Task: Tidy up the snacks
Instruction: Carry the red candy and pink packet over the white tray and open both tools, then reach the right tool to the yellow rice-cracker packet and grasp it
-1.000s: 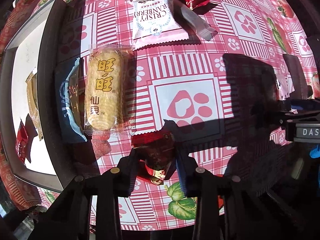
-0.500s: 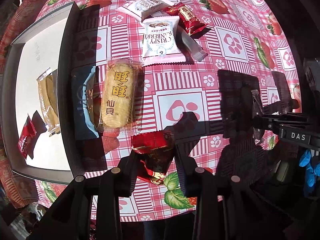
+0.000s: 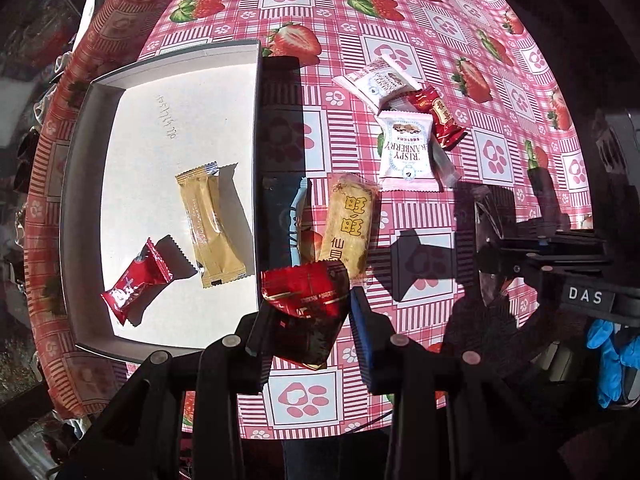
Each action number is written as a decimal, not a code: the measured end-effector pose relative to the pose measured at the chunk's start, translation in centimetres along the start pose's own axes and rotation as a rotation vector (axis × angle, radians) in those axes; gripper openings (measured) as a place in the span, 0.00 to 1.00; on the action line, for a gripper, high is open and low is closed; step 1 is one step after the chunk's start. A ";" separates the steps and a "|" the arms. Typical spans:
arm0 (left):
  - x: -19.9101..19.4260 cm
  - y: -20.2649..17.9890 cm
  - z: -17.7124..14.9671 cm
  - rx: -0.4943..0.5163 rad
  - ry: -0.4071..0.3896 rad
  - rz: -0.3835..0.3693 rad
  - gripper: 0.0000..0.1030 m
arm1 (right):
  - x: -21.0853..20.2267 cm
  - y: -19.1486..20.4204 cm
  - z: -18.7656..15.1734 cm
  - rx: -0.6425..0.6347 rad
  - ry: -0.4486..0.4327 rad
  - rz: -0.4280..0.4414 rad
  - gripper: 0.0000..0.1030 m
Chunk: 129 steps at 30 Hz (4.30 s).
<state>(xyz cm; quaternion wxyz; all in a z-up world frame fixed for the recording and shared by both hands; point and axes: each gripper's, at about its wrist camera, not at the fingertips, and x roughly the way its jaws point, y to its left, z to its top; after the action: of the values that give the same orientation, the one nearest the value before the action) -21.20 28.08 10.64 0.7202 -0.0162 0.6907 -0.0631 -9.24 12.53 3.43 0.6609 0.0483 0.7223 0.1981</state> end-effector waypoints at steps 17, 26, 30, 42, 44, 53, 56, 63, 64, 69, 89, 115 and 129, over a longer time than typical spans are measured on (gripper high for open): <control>-0.5 14.4 2.6 -0.014 -0.037 0.080 0.36 | 4.2 15.1 5.7 0.019 -0.003 0.086 0.24; 0.8 14.2 3.4 -0.026 -0.040 0.067 0.36 | 4.8 14.7 7.2 0.041 0.033 0.079 0.24; 1.9 14.6 3.4 -0.052 -0.016 0.083 0.36 | 6.1 15.8 8.1 0.027 0.062 0.093 0.24; 4.7 14.6 1.6 -0.050 0.060 0.168 0.71 | 6.2 15.7 9.0 0.013 0.033 0.041 1.00; 4.8 14.3 1.4 -0.040 0.062 0.172 0.71 | 5.4 14.1 8.7 0.026 0.024 -0.012 1.00; 5.1 12.1 0.9 0.002 0.073 0.189 0.71 | 6.6 4.5 8.3 0.145 0.080 -0.343 1.00; 5.1 11.1 0.7 0.015 0.077 0.191 0.72 | 7.6 2.8 8.2 0.145 0.086 -0.324 1.00; 5.5 8.5 -0.4 0.042 0.097 0.199 0.74 | 6.4 -3.1 7.8 0.269 0.091 -0.328 1.00; 5.6 8.2 -0.5 0.045 0.098 0.198 0.74 | 6.3 -4.2 7.5 0.287 0.094 -0.325 1.00; 5.5 7.3 0.1 0.059 0.091 0.198 0.74 | 4.1 -8.7 5.4 0.403 0.078 -0.364 1.00; 4.9 5.2 -1.3 0.077 0.114 0.202 0.74 | 7.7 4.5 4.7 0.089 0.072 -0.196 1.00; 4.4 4.5 -3.4 0.093 0.116 0.199 0.76 | 9.9 6.8 8.3 0.062 0.085 -0.226 1.00; 3.2 6.6 -3.5 0.079 0.102 0.200 0.76 | 10.8 5.7 9.8 0.036 0.094 -0.275 1.00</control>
<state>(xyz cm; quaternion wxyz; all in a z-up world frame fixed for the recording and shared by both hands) -24.14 34.46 6.57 0.6869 0.0845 0.7216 -0.0187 -2.12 23.48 -5.21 0.6461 -0.0487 0.7557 0.0949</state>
